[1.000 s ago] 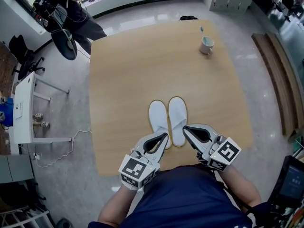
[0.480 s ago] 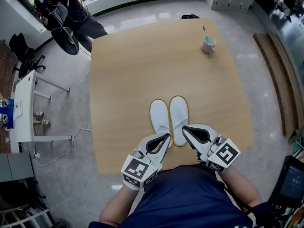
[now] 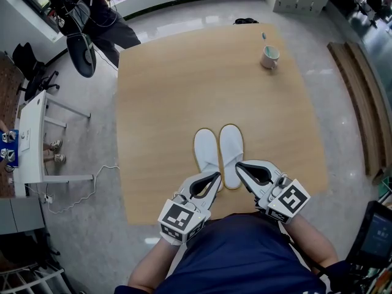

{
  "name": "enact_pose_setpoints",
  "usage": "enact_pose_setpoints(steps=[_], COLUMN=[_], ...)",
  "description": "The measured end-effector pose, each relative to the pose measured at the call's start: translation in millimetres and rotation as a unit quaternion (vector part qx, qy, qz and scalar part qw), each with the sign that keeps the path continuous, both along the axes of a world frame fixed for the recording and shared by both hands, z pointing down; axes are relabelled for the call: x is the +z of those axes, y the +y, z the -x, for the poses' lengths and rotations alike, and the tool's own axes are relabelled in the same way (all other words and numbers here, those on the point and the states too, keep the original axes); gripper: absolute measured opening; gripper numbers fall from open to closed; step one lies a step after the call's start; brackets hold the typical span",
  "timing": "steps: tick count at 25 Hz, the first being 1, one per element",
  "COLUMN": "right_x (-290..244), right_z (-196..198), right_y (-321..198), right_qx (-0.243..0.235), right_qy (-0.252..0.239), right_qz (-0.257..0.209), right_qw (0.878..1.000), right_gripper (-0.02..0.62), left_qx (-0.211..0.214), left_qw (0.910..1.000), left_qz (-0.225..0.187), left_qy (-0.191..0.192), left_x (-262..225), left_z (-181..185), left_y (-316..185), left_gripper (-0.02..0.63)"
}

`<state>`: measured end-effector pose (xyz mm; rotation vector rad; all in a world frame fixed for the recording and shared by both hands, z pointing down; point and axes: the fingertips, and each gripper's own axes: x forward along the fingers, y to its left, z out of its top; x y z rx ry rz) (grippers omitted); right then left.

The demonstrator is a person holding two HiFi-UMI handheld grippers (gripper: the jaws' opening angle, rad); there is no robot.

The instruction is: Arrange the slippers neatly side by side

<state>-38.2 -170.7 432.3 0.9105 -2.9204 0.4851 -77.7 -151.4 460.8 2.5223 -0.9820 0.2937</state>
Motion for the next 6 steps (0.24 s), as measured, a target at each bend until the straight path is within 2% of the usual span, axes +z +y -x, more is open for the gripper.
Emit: enact_pose_setpoints(steps=[6], right_x=[-3.3], right_z=[6.0], right_y=[6.7], right_qx=[-0.012], right_qy=[-0.002], right_qz=[0.006], right_qw=[1.000], right_gripper=[0.011], left_qx=[-0.002], left_qw=[1.0000], left_qz=[0.005], left_qy=[-0.005], left_x=[4.7], left_z=[1.6], left_y=[1.5], left_gripper=[0.005])
